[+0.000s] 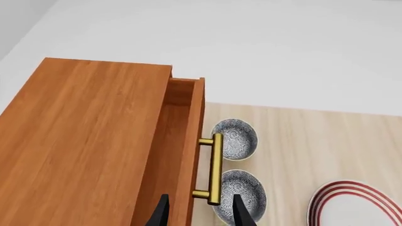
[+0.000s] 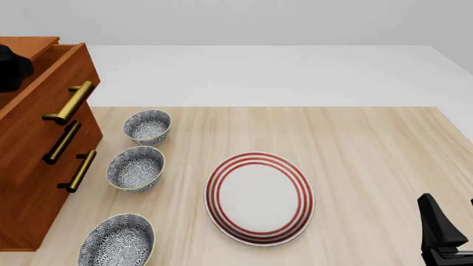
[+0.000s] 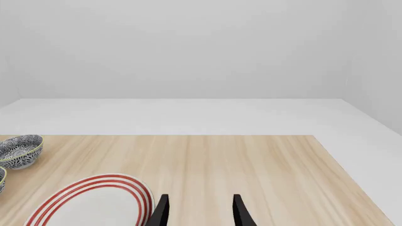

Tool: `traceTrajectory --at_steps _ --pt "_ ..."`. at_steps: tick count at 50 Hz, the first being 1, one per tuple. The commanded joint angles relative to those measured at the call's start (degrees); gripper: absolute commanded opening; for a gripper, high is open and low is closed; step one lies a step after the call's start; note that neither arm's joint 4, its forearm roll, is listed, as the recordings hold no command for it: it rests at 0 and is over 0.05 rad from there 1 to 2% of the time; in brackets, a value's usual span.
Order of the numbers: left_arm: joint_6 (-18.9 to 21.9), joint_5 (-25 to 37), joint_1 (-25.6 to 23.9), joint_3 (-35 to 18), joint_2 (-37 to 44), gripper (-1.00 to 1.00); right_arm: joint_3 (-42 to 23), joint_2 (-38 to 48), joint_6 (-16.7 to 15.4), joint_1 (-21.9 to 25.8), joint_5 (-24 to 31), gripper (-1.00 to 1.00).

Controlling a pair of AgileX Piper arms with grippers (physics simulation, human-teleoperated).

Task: Open the top drawer of the cabinet.

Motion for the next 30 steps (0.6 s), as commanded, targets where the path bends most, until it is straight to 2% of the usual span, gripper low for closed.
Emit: traceTrajectory --at_steps 1,30 --pt "0.3 -0.8 0.4 0.8 0.6 1.00 0.0 0.0 0.0 0.0 0.0 1.00" --pt "2.2 -4.0 0.7 4.1 3.1 1.00 0.0 0.0 0.0 0.0 0.0 1.00"
